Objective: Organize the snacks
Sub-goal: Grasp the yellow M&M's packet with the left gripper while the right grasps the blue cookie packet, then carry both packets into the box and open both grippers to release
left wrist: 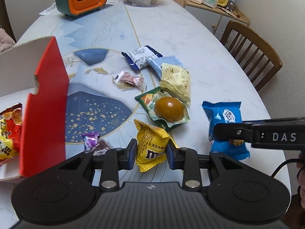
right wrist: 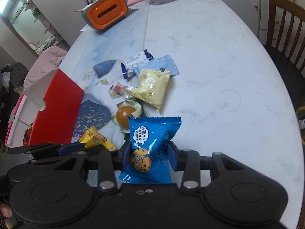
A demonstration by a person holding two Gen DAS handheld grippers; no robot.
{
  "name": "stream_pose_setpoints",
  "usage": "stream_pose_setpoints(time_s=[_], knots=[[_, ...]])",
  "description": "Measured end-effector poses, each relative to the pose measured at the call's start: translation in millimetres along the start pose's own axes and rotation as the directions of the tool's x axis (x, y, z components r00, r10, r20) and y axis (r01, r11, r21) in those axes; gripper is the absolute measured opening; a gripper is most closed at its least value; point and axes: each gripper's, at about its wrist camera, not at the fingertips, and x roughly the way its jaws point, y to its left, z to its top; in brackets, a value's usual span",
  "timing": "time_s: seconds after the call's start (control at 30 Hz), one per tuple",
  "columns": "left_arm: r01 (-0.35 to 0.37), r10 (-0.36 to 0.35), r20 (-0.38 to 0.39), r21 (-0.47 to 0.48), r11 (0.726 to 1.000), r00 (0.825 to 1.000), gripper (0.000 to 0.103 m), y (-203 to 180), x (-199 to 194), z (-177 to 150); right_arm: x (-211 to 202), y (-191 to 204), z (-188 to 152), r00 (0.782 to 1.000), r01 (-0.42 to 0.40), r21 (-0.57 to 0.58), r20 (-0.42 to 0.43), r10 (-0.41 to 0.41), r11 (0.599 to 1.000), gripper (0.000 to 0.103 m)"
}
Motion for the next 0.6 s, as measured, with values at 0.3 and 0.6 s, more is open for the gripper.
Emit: stream_pose_setpoints(time_s=[0.3, 0.6], knots=[[0.004, -0.003, 0.018, -0.031, 1.0, 1.0, 0.031, 17, -39, -1, -26, 24, -1, 1.0, -0.018, -0.036, 0.025, 0.019, 0.999, 0.039], [-0.028, 0.03, 0.035, -0.07, 0.997, 0.999, 0.031, 43, -79, 0, -42, 69, 3, 0.998, -0.048, -0.105, 0.036, 0.052, 0.993, 0.039]])
